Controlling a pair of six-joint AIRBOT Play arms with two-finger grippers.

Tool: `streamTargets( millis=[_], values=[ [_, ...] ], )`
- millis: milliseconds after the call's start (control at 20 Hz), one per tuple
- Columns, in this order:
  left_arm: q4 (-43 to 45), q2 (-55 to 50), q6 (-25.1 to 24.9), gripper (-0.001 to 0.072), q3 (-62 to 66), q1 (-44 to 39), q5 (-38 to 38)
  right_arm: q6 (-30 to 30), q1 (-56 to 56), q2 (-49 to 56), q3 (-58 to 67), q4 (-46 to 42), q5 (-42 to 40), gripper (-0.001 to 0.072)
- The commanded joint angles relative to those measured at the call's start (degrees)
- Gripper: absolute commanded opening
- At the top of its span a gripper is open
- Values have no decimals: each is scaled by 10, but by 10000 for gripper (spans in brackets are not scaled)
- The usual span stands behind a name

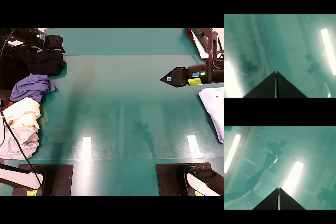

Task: Fold the shirts.

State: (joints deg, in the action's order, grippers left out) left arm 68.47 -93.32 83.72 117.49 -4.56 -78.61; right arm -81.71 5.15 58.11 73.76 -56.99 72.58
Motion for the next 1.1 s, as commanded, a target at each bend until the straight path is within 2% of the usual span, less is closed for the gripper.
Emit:
streamTargets(
  millis=[0, 700, 800, 850, 900, 950, 1050],
  values=[
    [0, 0, 0, 24, 0, 0, 2, 0, 1, 0, 1, 0, -1, 22],
    [-17, 0, 3, 24, 0, 0, 4, 1, 1, 0, 1, -1, -2, 22],
    [-1, -1, -1, 25, 0, 0, 38, 1, 1, 0, 1, -1, -2, 22],
    [30, -3, -1, 171, 0, 0, 58, 1, 1, 0, 1, -1, -2, 22],
    [82, -7, 5, 537, -2, 0, 81, 1, 1, 0, 1, 0, -1, 22],
    [143, -10, 31, 594, -10, 0, 106, 1, 1, 0, 1, 0, 1, 22],
    [260, -22, 59, 594, -42, 7, 154, 1, 1, 0, 0, 0, 13, 22]
  ],
)
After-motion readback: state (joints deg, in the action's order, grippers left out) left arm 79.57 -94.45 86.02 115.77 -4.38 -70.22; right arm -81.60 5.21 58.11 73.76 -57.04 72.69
